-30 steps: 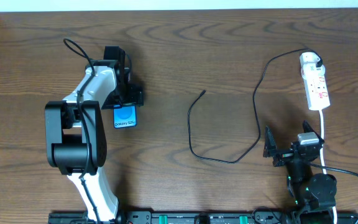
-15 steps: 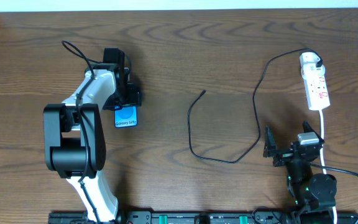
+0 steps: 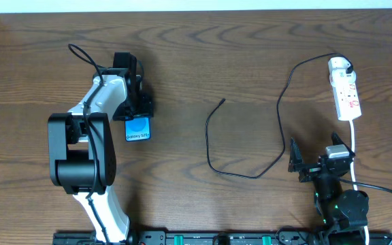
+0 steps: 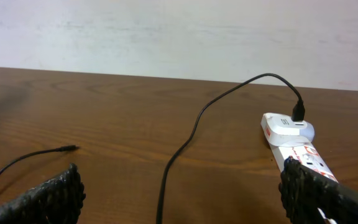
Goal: Plug charger to phone and switch on socket
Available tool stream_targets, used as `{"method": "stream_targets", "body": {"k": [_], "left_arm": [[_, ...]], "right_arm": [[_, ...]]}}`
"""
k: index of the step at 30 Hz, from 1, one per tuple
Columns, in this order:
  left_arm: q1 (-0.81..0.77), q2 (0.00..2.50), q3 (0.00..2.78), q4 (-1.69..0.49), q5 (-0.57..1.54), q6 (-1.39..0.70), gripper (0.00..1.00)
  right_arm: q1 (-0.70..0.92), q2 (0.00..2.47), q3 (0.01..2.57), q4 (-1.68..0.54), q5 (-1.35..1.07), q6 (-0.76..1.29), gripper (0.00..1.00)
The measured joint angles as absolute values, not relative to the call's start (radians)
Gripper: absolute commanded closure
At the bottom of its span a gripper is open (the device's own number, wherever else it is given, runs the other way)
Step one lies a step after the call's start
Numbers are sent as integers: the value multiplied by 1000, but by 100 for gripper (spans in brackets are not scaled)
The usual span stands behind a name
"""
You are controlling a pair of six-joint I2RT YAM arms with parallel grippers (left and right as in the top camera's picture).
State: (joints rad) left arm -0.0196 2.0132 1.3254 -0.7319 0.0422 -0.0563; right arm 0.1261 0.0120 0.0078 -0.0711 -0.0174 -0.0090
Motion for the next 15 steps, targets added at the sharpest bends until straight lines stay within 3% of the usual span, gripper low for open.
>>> {"method": "stream_targets", "body": {"k": [15], "left_arm": [[-20, 1864, 1313, -787, 99, -83, 32]], "right_arm": [[126, 12, 8, -71, -17, -9, 1]]}}
